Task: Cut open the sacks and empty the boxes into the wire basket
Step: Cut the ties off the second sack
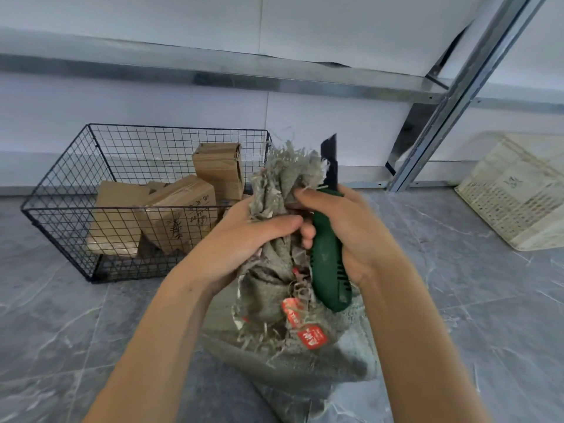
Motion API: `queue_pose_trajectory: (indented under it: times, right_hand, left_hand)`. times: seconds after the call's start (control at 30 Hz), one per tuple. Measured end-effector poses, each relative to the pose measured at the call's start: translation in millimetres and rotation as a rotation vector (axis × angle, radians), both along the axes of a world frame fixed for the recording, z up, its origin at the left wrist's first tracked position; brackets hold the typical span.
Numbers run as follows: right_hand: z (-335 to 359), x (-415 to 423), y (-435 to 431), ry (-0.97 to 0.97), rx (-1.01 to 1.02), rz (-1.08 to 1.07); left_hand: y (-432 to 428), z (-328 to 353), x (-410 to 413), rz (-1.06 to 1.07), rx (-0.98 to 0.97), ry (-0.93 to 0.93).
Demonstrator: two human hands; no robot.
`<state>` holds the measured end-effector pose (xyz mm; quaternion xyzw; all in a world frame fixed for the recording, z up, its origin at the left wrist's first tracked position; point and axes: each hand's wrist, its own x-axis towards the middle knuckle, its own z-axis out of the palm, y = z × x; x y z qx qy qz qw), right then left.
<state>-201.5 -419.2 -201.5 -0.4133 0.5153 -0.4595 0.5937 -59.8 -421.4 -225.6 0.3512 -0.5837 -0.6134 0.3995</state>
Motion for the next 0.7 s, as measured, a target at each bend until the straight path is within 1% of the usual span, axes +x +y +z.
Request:
queue_pose_trajectory:
  times: [0.07,0.13,0.17,0.23,0.33,0.37,0.43,0.5,0.6,0.7]
  right_hand:
    - [1,1,1,-0.064,-0.001,0.032]
    - [2,-1,1,-0.093,-0.024,0.061]
    - [3,-4,1,-0.064,-0.042,0.064]
    - [3,-12,0,0.054,-0.087,0.035]
    - [1,-31,0,0.274,-0.106,0.037]
    - [-1,-38,2,0.361,-0.089,0.083]
    - [-4,-47,7,0.515,-0.046,0.253]
    - [-11,-49,9,0.599,-0.031,0.417]
    - [-26,-41,7,0.632,-0.035,0.468]
    - [-39,-24,4,0.624,-0.079,0.516]
  left_hand:
    - [2,2,0,0.070,0.041,0.044]
    - [1,3,2,0.231,0.130,0.112]
    - [-1,2,3,0.325,0.158,0.126]
    - [-5,-1,7,0.473,0.237,0.127]
    - [-12,1,18,0.596,0.333,0.191]
    - [-15,0,22,0.617,0.361,0.237]
    - [-18,2,29,0.611,0.428,0.324]
    - [-19,-3,34,0.578,0.471,0.405]
    - [-16,-3,33,0.527,0.485,0.519]
    - [-13,-5,29,0.474,0.498,0.601]
